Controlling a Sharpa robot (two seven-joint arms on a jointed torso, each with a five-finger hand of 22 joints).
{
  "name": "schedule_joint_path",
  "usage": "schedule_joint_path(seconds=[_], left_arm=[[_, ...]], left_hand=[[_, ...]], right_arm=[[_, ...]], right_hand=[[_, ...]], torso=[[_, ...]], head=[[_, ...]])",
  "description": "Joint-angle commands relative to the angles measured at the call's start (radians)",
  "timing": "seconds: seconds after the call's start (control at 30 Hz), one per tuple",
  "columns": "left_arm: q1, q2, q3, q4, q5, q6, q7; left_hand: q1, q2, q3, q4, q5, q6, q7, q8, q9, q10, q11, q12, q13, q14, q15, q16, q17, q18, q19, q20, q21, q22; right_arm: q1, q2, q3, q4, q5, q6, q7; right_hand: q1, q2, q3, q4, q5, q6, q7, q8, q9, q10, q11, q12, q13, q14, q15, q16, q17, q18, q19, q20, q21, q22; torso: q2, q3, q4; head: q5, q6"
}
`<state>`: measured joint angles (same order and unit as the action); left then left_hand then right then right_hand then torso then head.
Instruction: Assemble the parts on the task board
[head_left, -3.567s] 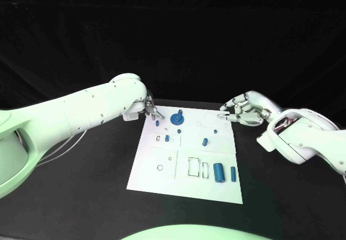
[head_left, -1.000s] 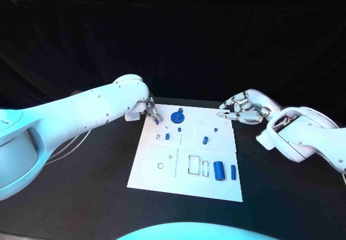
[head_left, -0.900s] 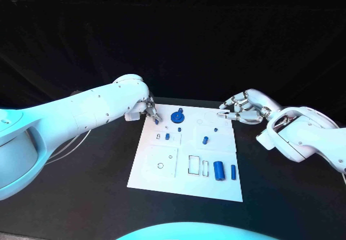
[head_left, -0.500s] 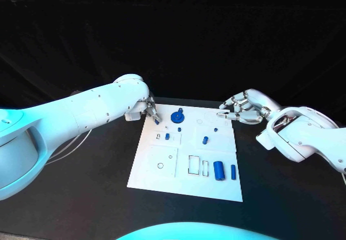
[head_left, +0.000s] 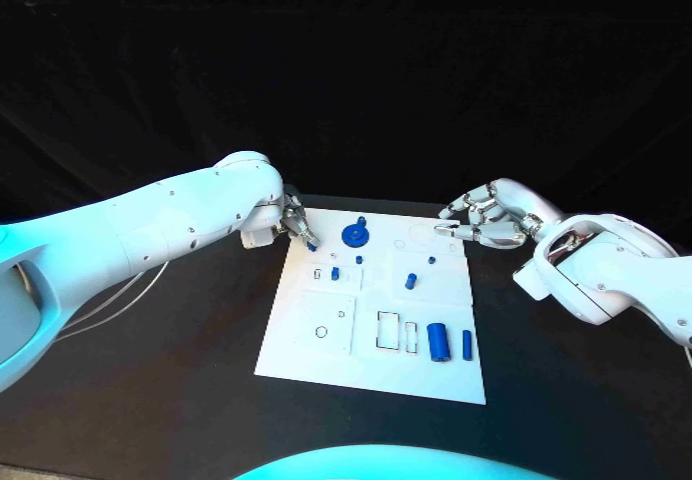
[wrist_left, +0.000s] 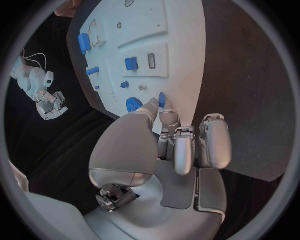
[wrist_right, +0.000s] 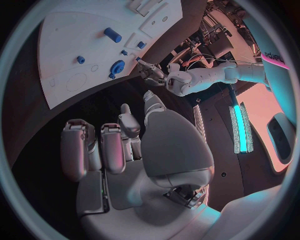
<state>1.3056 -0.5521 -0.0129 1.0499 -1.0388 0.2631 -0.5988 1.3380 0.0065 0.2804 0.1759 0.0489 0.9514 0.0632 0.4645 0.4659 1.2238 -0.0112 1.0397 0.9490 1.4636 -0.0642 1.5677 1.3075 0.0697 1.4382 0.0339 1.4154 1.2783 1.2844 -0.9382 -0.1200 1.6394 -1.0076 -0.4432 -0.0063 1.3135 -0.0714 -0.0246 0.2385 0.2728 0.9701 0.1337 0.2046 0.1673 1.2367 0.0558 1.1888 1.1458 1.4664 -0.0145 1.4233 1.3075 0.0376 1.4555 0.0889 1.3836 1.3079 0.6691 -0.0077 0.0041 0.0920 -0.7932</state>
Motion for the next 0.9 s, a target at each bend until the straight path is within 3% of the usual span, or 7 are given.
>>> schedule_joint_path(seconds=[0.03,0.4,0.6,0.77,0.9], left_arm=[[0.002,-0.028,0.003,0.053,0.056,-0.07,-0.004],[-0.005,-0.119,0.003,0.217,0.066,-0.199,-0.001],[-0.026,-0.149,0.001,0.264,0.052,-0.244,-0.004],[-0.051,-0.165,-0.002,0.296,0.033,-0.263,-0.01],[-0.065,-0.174,-0.002,0.317,0.025,-0.268,-0.016]], left_hand=[[-0.009,-0.007,0.007,0.0,0.003,0.01,0.0,0.005,0.0,0.008,0.002,0.003,0.001,0.107,-0.005,0.003,0.263,-0.007,0.004,0.0,0.001,0.002],[-0.046,-0.033,0.023,0.014,0.003,0.026,-0.006,0.013,-0.002,0.029,-0.003,0.02,0.017,0.107,-0.008,0.003,0.263,-0.009,0.01,-0.003,0.007,0.012],[-0.048,-0.037,0.026,0.015,0.003,0.03,-0.008,0.016,-0.001,0.032,-0.004,0.022,0.019,0.107,-0.009,0.003,0.263,-0.01,0.011,-0.004,0.008,0.015],[-0.048,-0.038,0.029,0.014,0.003,0.031,-0.009,0.017,-0.001,0.032,-0.005,0.022,0.019,0.107,-0.01,0.003,0.263,-0.01,0.012,-0.004,0.009,0.016],[-0.049,-0.039,0.031,0.014,0.003,0.033,-0.009,0.018,-0.001,0.03,-0.005,0.018,0.014,0.107,-0.01,0.003,0.263,-0.01,0.012,-0.005,0.009,0.016]], right_arm=[[-0.001,-0.001,0.0,0.001,-0.006,0.013,0.005],[-0.001,-0.003,0.0,0.001,-0.006,0.017,0.003],[-0.001,-0.005,0.0,0.002,-0.006,0.018,0.001],[-0.001,-0.005,0.0,0.003,-0.006,0.018,0.001],[-0.001,-0.006,0.0,0.003,-0.006,0.018,0.001]], right_hand=[[0.0,0.006,-0.005,0.0,0.005,-0.004,0.001,0.007,0.001,-0.001,-0.002,-0.001,0.001,0.05,-0.005,-0.004,0.028,0.013,-0.005,0.001,-0.004,0.13],[0.0,0.006,-0.005,0.0,0.005,-0.004,0.001,0.007,0.001,-0.001,-0.002,-0.001,0.001,0.05,-0.005,-0.004,0.028,0.013,-0.005,0.001,-0.004,0.13],[0.0,0.006,-0.005,0.0,0.005,-0.004,0.001,0.007,0.001,-0.001,-0.002,-0.001,0.001,0.05,-0.005,-0.004,0.028,0.013,-0.005,0.001,-0.004,0.13],[0.0,0.006,-0.005,0.0,0.005,-0.004,0.001,0.007,0.001,-0.001,-0.002,-0.001,0.001,0.05,-0.005,-0.004,0.028,0.013,-0.005,0.001,-0.004,0.13],[0.0,0.006,-0.005,0.0,0.005,-0.004,0.001,0.007,0.001,-0.001,-0.002,-0.001,0.001,0.05,-0.005,-0.004,0.028,0.013,-0.005,0.001,-0.004,0.13]], torso=[[-0.002,0.0027,0.0018],[-0.002,0.0024,0.0034],[-0.002,0.0023,0.0047],[-0.001,0.0003,0.0015],[-0.001,0.0013,0.0008]], head=[[0.002,-0.001],[0.005,-0.003],[0.009,-0.004],[0.01,-0.006],[0.011,-0.007]])
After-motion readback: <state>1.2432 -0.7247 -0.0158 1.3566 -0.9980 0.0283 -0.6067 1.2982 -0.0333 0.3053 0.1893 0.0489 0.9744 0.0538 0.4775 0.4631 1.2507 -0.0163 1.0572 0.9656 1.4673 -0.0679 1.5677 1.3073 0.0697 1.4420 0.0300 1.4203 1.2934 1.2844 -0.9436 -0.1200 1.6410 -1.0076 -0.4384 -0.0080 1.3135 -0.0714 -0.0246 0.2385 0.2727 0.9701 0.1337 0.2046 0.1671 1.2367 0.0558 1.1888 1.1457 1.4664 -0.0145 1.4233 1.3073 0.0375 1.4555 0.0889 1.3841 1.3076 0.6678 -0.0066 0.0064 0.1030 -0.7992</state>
